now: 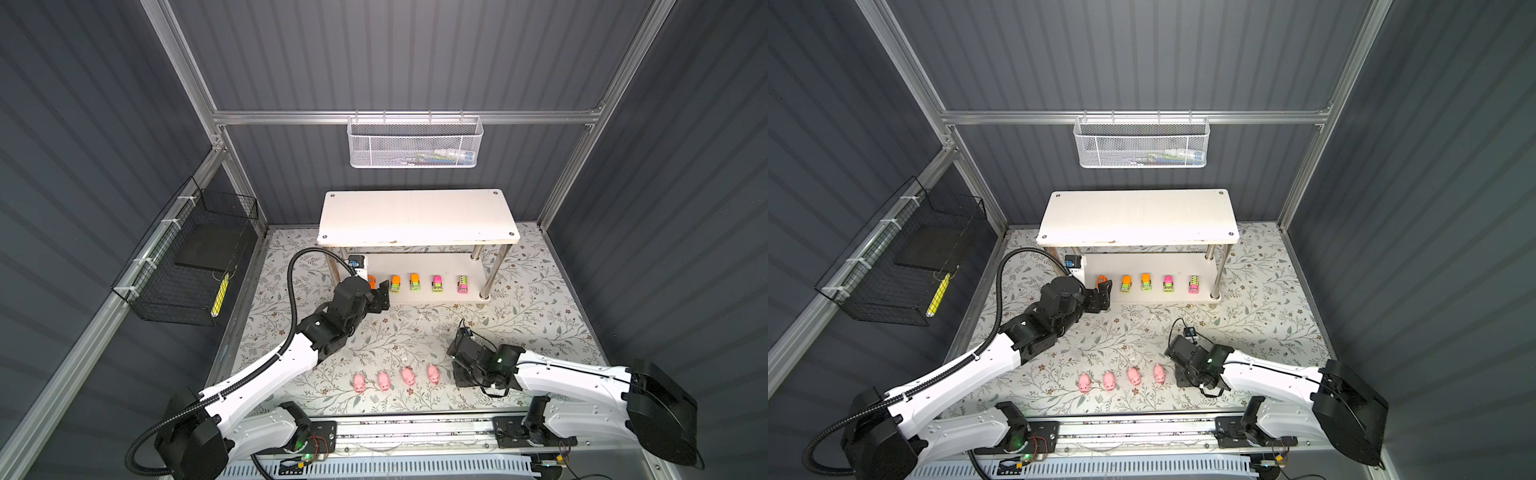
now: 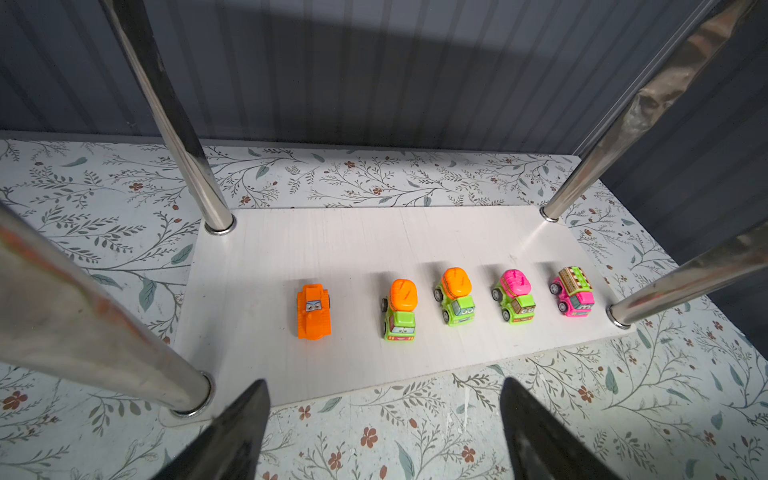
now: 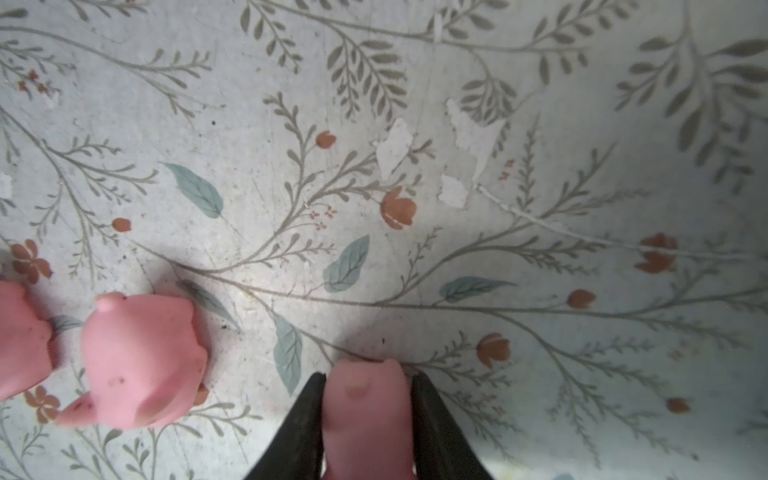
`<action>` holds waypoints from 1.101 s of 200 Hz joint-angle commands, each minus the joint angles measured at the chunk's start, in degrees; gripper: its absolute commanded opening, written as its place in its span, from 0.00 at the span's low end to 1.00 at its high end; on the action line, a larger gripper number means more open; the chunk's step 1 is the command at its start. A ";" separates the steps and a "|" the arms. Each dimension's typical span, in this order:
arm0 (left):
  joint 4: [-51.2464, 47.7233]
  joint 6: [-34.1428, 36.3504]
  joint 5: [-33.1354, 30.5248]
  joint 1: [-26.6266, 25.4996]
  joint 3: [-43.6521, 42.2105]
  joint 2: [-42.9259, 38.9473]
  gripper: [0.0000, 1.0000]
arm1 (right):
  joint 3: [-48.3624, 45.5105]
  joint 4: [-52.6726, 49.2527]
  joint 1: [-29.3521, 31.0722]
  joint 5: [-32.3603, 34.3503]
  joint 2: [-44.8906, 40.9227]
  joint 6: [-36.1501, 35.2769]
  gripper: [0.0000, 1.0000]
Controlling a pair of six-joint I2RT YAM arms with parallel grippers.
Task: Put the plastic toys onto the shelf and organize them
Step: 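Lower the right gripper and close it on a pink pig, then lift the pink pig with the right gripper up over the top shelf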
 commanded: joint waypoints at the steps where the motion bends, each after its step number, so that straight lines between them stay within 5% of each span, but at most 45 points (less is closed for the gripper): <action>1: 1.37 0.42 1.97 0.94 -0.49 0.40 0.86 | 3.13 -5.63 0.27 3.75 -2.37 0.95 0.34; 44: 1.77 0.33 3.52 2.42 -0.97 -0.17 0.86 | 14.11 -17.84 -0.56 9.10 -8.60 -0.70 0.32; 90: 1.86 0.76 4.23 2.91 -1.18 -0.88 0.86 | 37.40 -31.24 -6.60 11.98 -9.82 -8.17 0.32; 153: 3.01 0.31 5.14 3.17 -2.98 -2.68 0.86 | 71.37 -46.76 -12.99 14.93 3.97 -19.98 0.33; 220: 3.31 -0.63 7.29 3.21 -4.66 -4.54 0.86 | 94.01 -45.13 -22.24 14.95 18.19 -32.52 0.34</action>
